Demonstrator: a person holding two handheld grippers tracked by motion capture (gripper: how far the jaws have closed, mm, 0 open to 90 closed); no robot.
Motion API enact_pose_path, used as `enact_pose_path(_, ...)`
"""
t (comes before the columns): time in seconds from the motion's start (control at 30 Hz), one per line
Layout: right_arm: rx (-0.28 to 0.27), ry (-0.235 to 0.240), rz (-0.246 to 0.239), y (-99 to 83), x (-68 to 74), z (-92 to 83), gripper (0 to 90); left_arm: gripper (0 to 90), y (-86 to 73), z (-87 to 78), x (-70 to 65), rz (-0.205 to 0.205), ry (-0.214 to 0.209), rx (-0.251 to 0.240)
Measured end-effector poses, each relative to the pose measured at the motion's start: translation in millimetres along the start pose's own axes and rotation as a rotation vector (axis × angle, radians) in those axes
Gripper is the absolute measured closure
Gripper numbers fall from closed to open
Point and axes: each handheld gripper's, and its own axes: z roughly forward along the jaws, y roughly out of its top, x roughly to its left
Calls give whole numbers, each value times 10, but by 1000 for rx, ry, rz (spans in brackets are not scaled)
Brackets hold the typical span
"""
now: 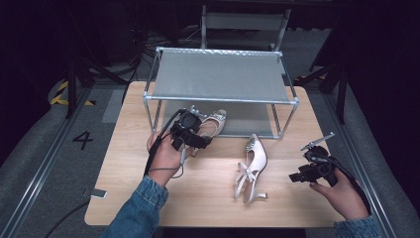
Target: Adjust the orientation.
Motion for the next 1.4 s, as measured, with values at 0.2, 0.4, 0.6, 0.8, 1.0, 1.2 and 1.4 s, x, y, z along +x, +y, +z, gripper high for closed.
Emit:
enact_pose_path(0.2, 5, 7, -15, 68, 13, 37, 434, 406, -212, -115, -21, -10, 36, 46)
enact_pose_path(0.4, 4, 13, -26, 125, 15, 54, 434, 439, -430, -145, 30, -21, 53, 66)
enact_pose_path(0.6, 7, 23, -36, 179, 26, 80, 435, 458, -635, 53, 139, -68, 39, 125)
enact_pose_path(0.8, 12, 24, -41, 210, 35, 112, 435, 455, -728, 226, 216, -27, 51, 104)
enact_pose_path(1.0, 20, 32, -39, 206, 28, 144, 433, 484, -768, 425, 263, 6, 74, 75)
enact_pose_path(1.2, 21, 31, -34, 183, 7, 147, 433, 492, -776, 581, 303, -5, 21, 40)
enact_pose_path(1.4, 20, 27, -26, 148, 6, 139, 432, 565, -740, 693, 298, -18, 8, 33)
